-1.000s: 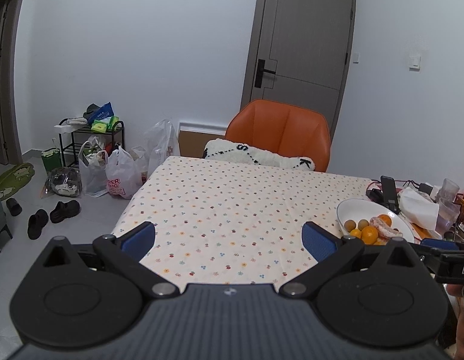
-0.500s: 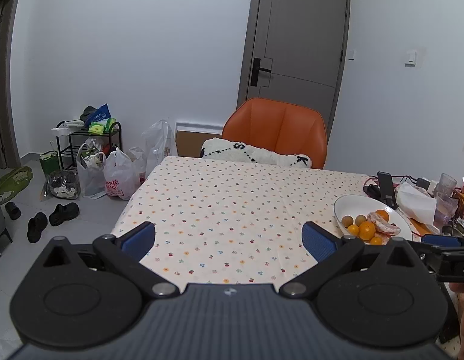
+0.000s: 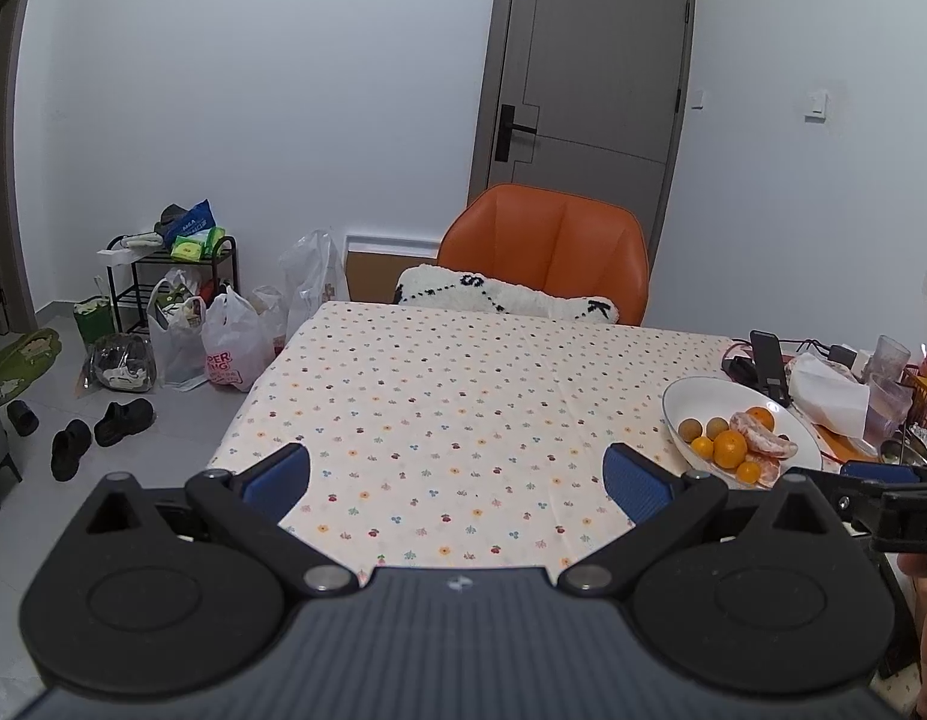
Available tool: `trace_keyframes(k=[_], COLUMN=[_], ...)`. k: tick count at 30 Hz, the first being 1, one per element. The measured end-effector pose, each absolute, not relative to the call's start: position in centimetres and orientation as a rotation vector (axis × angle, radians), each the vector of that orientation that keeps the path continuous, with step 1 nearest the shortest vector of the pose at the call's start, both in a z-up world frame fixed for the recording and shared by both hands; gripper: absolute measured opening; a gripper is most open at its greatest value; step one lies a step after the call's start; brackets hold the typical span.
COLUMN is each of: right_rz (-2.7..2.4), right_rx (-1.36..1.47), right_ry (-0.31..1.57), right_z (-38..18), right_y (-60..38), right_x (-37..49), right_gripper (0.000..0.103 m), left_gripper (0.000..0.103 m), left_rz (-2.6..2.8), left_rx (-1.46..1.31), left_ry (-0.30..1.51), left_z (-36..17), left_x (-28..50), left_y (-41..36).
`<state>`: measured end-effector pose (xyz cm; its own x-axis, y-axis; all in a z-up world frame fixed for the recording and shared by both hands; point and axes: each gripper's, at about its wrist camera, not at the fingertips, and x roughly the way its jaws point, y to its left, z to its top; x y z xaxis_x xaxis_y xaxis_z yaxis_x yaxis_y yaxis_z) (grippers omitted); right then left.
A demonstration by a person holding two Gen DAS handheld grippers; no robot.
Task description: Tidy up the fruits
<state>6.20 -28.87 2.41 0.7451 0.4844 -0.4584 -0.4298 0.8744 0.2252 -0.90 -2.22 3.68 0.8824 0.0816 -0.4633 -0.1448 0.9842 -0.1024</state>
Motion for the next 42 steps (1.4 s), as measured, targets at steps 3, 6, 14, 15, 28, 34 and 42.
trace_keyframes(k=[3,6,14,15,28,34,42], right_rz=[0.501,0.5,0.498,0.498,0.489,0.485,0.482], right_rx=[0.108,0.11,0.111,0.111,0.118,0.11,0.117], right_ry=[0.532,0.535,0.537,0.537,0.537,0.537,0.543], right_z=[2.41,2.31,2.23,2.27,2.37,2.34,2.11], right_y=[-28.87,-28.92,-28.92,-28.9,-29.19,-29.3,-29.42], right_x=[6.23,6.26,6.23,6.22,6.33,6.25,6.52], right_gripper=[0.103,0.103,0.103,0.103,0.103,0.103,0.103], left_gripper=[0.103,0.103,0.103,0.103,0.103,0.103,0.103], left_rz=[0.111,0.104,0.092,0.091,0.085,0.08,0.068], left_rx=[-0.133,-0.132,-0.126,-0.125,-0.123,-0.122,-0.123], left_ry=[0.485,0.495,0.507,0.506,0.517,0.519,0.524], left_z=[3.57,3.34,3.08,3.09,2.88,2.84,2.72], left_x=[-0.75,-0.64,-0.62,-0.65,-0.58,-0.54,-0.33], left_y=[-2.34,-2.46,-2.74,-2.72,-2.99,-3.07,-3.12])
